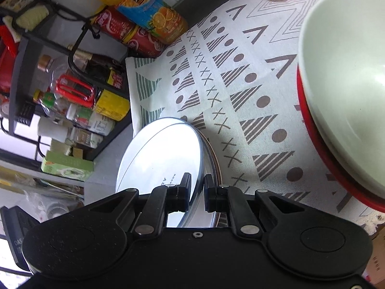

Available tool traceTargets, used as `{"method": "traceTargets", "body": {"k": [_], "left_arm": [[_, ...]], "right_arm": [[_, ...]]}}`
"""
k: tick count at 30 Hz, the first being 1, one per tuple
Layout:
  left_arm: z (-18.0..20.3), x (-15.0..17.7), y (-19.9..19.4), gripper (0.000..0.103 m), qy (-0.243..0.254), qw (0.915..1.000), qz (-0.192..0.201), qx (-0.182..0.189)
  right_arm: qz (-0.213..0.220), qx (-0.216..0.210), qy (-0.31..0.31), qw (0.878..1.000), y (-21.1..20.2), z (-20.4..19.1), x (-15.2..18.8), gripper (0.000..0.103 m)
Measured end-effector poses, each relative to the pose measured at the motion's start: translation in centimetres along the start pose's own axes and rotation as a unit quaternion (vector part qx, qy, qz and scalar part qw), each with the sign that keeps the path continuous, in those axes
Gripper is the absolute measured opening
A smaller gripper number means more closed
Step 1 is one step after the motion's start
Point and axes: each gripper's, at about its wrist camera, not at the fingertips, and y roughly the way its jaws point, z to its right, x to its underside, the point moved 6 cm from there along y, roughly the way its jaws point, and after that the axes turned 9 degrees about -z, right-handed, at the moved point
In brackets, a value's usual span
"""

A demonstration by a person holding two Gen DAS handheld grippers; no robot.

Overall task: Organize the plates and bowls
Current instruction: 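Lower the 'Bakery' plate onto the 'Sweet' plate with both grippers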

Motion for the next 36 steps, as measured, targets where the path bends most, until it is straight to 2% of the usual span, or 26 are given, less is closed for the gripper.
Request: {"method": "traceTargets", "body": {"k": [4, 6, 10, 19, 23, 28, 32, 34, 36], "left_arm": [[-0.5, 0.3, 0.5, 0.018, -0.009, 0.9998, -0.007, -0.015], [-0.8, 0.4, 0.9, 0.018, -0.012, 0.9996, -0.015, -0.021], [-1.0, 0.3, 0.5, 0.020, -0.016, 0.9995, -0.011, -0.026], [-0.9, -0.1, -0.8, 0.029, -0.025, 0.9983, -0.007, -0.052], [-0.4, -0.1, -1.4, 0.040, -0.017, 0.9983, -0.001, -0.055], [0.1, -0.2, -1.7, 0.048, -0.001, 0.9978, 0.008, -0.065], [0.5, -0.2, -2.1, 0.062, 0.016, 0.9972, 0.012, -0.072], [0.7, -0.2, -2.3, 0.070, 0.025, 0.9967, 0.018, -0.075], [0.6, -0.3, -2.6, 0.079, 0.030, 0.9964, 0.022, -0.076]], "right_arm": [[-0.005, 0.009, -0.011, 1.000, 0.4, -0.1, 0.3, 0.011], [-0.004, 0.019, -0.018, 1.000, 0.5, -0.1, 0.4, 0.007], [0.000, 0.037, -0.033, 0.999, 0.9, -0.6, 0.7, 0.005], [-0.016, 0.053, -0.037, 0.998, 2.2, -0.8, 0.8, 0.005], [-0.018, 0.056, -0.034, 0.998, 2.5, -0.8, 0.7, 0.006], [-0.016, 0.061, -0.036, 0.997, 2.7, -1.0, 0.4, 0.006], [-0.021, 0.062, -0.030, 0.997, 2.7, -1.0, 0.2, 0.007], [-0.025, 0.056, -0.016, 0.998, 2.6, -1.0, 0.1, 0.012], [-0.021, 0.045, -0.013, 0.999, 2.2, -1.3, 0.3, 0.027]]}}
